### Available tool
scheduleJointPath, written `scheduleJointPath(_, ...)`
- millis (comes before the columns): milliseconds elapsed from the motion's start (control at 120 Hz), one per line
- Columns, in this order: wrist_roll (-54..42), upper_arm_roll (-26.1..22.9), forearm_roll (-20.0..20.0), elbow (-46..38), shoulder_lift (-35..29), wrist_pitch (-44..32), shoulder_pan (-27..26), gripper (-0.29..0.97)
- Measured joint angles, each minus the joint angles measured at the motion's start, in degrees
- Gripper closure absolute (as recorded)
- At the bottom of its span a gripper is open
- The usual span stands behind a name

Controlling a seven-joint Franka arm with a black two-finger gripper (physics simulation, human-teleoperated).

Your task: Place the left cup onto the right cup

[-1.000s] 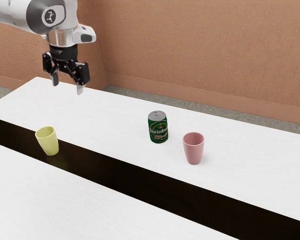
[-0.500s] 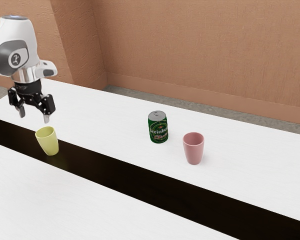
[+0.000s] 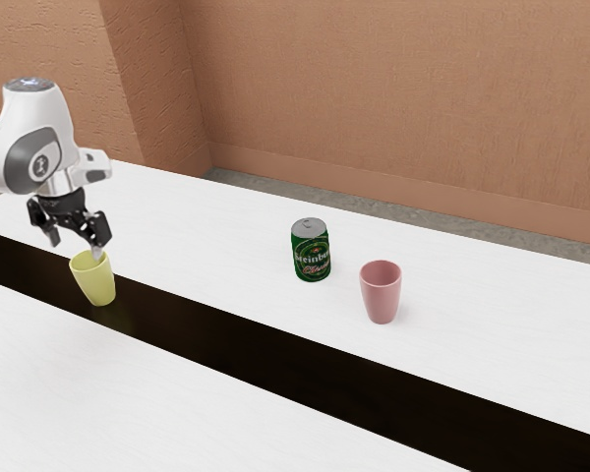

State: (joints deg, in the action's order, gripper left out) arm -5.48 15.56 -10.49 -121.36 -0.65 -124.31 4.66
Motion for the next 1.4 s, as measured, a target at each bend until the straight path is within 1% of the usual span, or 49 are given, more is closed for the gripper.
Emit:
scheduleJointPath(175, -2.4, -0.4, 0.2, -0.4, 3.4, -4.4, 0.4, 0.00)
scheduleJointPath(300, -3.7, -0.9, 0.4, -0.4, 4.8, -6.5, -0.5, 0.00)
scheduleJointPath(417, -4.7, -1.0, 0.5, -0.3, 5.8, -8.0, -1.0, 0.00)
scheduleJointPath(658, -7.0, -0.4, 1.0, 0.8, 7.1, -9.6, -0.3, 0.00)
scheduleJointPath(850, -9.2, -0.4, 2.6, 1.5, 10.5, -11.4, 0.7, 0.00)
scheduleJointPath(1158, -12.3, -0.4, 3.6, 2.5, 14.3, -14.7, 1.8, 0.00)
scheduleJointPath(1400, -15.0, -0.4, 6.4, 4.1, 17.5, -16.0, 3.1, 0.01)
